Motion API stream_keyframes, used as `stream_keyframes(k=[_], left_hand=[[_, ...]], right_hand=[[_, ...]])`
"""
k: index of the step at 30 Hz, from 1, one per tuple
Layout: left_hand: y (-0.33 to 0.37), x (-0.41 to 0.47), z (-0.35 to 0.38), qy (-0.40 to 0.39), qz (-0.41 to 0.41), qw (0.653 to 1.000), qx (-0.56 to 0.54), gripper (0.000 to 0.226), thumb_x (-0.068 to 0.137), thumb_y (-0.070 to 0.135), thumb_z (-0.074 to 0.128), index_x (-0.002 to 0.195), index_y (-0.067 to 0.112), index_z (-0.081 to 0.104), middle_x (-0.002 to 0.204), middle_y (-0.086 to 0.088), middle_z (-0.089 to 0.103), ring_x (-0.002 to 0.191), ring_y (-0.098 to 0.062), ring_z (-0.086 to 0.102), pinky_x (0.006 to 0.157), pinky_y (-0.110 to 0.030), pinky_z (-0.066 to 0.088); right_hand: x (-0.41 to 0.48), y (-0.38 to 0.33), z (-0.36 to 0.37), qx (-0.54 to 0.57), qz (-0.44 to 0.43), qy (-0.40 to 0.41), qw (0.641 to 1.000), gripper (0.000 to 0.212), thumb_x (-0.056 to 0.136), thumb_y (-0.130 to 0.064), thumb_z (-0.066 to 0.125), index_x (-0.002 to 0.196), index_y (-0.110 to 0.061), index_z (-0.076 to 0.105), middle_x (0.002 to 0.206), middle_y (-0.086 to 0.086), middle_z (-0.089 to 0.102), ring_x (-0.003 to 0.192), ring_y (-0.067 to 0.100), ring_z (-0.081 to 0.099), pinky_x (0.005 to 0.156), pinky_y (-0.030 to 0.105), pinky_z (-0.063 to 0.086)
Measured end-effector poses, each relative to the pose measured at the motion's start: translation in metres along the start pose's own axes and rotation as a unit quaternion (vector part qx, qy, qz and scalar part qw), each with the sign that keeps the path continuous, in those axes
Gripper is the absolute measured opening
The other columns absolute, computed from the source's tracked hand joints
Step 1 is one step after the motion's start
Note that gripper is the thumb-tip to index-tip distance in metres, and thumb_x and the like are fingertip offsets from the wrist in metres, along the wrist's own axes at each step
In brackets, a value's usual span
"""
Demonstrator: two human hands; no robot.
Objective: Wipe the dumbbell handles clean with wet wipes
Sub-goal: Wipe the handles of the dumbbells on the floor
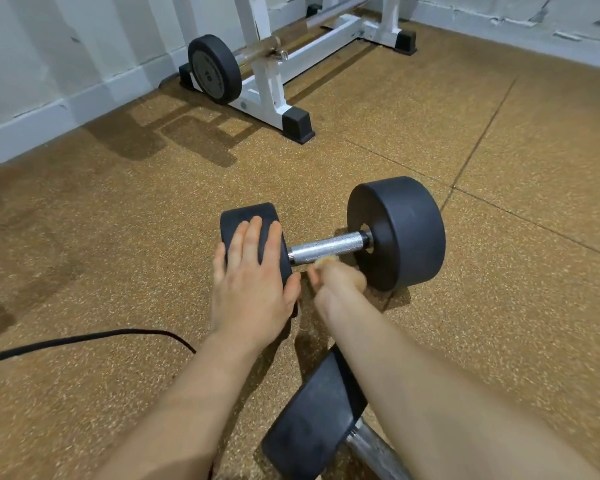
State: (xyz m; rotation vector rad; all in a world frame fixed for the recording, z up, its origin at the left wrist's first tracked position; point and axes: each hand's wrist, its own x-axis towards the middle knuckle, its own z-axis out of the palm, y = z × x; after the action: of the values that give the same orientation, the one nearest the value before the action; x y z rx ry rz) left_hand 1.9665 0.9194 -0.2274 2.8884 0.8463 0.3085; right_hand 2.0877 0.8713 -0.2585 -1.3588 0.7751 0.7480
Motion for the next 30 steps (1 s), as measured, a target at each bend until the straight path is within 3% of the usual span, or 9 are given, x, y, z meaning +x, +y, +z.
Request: stream_keyframes(k=[3, 7, 13, 16, 19, 20, 24, 27, 30], left_hand=[[-0.004, 0.007, -0.003, -0.013, 0.002, 1.0, -0.009, 0.074, 0.094, 0.055, 0.038, 0.155, 0.021, 0.012, 0.162, -0.005, 0.009, 0.15, -0.022, 0.003, 0.12, -0.045, 0.003], [-0.009, 0.017, -0.005, -0.019, -0.005, 1.0, -0.023, 0.076, 0.094, 0.056, 0.041, 0.155, 0.024, 0.009, 0.163, -0.002, 0.006, 0.15, -0.019, 0.0, 0.121, -0.043, 0.002], [-0.012, 0.027, -0.005, -0.026, -0.011, 0.999, -0.032, 0.075, 0.094, 0.056, 0.039, 0.155, 0.025, 0.009, 0.163, -0.001, 0.006, 0.15, -0.018, 0.0, 0.121, -0.042, 0.001], [-0.012, 0.021, -0.005, -0.023, -0.007, 0.999, -0.029, 0.074, 0.095, 0.055, 0.038, 0.155, 0.026, 0.008, 0.163, 0.0, 0.006, 0.15, -0.017, -0.001, 0.121, -0.041, -0.001], [-0.008, 0.01, -0.005, -0.008, -0.007, 1.0, -0.023, 0.073, 0.095, 0.054, 0.039, 0.155, 0.024, 0.011, 0.163, -0.001, 0.008, 0.15, -0.018, 0.001, 0.121, -0.041, 0.0], [-0.007, 0.008, -0.005, -0.005, -0.005, 1.0, -0.021, 0.073, 0.094, 0.054, 0.04, 0.155, 0.024, 0.012, 0.163, -0.002, 0.01, 0.15, -0.018, 0.003, 0.121, -0.042, 0.001], [-0.004, -0.001, -0.002, 0.002, -0.001, 1.0, -0.012, 0.074, 0.094, 0.053, 0.043, 0.155, 0.022, 0.016, 0.162, -0.004, 0.014, 0.149, -0.021, 0.007, 0.12, -0.044, 0.006], [-0.003, -0.006, -0.002, -0.001, 0.003, 1.0, -0.009, 0.074, 0.093, 0.052, 0.047, 0.154, 0.021, 0.02, 0.161, -0.005, 0.018, 0.149, -0.022, 0.012, 0.119, -0.044, 0.008], [-0.001, -0.013, -0.007, -0.004, -0.003, 1.0, -0.01, 0.071, 0.093, 0.053, 0.043, 0.153, 0.022, 0.023, 0.159, -0.004, 0.023, 0.148, -0.021, 0.016, 0.119, -0.043, 0.01]], right_hand=[[-0.014, 0.007, 0.0, 0.051, 0.025, -0.06, 0.997, 0.01, 0.086, 0.005, 0.063, 0.094, -0.002, 0.063, 0.077, 0.012, 0.061, 0.081, 0.022, 0.069, 0.078, 0.031, 0.059], [-0.002, -0.013, -0.012, 0.134, -0.017, -0.007, 0.991, 0.009, 0.084, 0.007, 0.067, 0.091, 0.004, 0.063, 0.081, 0.014, 0.064, 0.072, 0.024, 0.069, 0.067, 0.031, 0.061], [-0.013, -0.01, 0.011, -0.11, -0.195, -0.082, 0.971, 0.006, 0.083, -0.001, 0.069, 0.086, -0.006, 0.071, 0.085, 0.008, 0.071, 0.065, 0.015, 0.065, 0.057, 0.025, 0.054], [-0.004, -0.03, 0.001, -0.319, -0.432, -0.036, 0.843, 0.006, 0.089, -0.014, 0.066, 0.091, -0.017, 0.071, 0.094, -0.002, 0.068, 0.082, 0.013, 0.063, 0.074, 0.026, 0.049], [0.016, -0.012, -0.022, -0.597, -0.571, -0.053, 0.561, 0.016, 0.091, -0.01, 0.061, 0.105, -0.01, 0.068, 0.098, 0.003, 0.051, 0.084, 0.023, 0.056, 0.071, 0.031, 0.045], [0.019, -0.006, -0.025, -0.619, -0.588, -0.07, 0.515, 0.016, 0.09, -0.009, 0.061, 0.105, -0.009, 0.067, 0.095, 0.002, 0.045, 0.083, 0.024, 0.054, 0.069, 0.033, 0.045], [0.006, -0.012, -0.004, -0.556, -0.627, -0.145, 0.527, 0.02, 0.084, 0.001, 0.059, 0.103, -0.006, 0.064, 0.1, 0.008, 0.049, 0.09, 0.027, 0.052, 0.074, 0.036, 0.044], [0.007, -0.025, -0.009, -0.656, -0.603, -0.153, 0.427, 0.026, 0.079, 0.002, 0.063, 0.1, -0.014, 0.062, 0.095, 0.005, 0.059, 0.091, 0.027, 0.052, 0.076, 0.036, 0.041], [0.021, -0.057, -0.034, -0.729, -0.579, -0.035, 0.363, 0.019, 0.079, -0.002, 0.066, 0.083, -0.018, 0.056, 0.079, 0.0, 0.054, 0.076, 0.022, 0.044, 0.078, 0.033, 0.045]])
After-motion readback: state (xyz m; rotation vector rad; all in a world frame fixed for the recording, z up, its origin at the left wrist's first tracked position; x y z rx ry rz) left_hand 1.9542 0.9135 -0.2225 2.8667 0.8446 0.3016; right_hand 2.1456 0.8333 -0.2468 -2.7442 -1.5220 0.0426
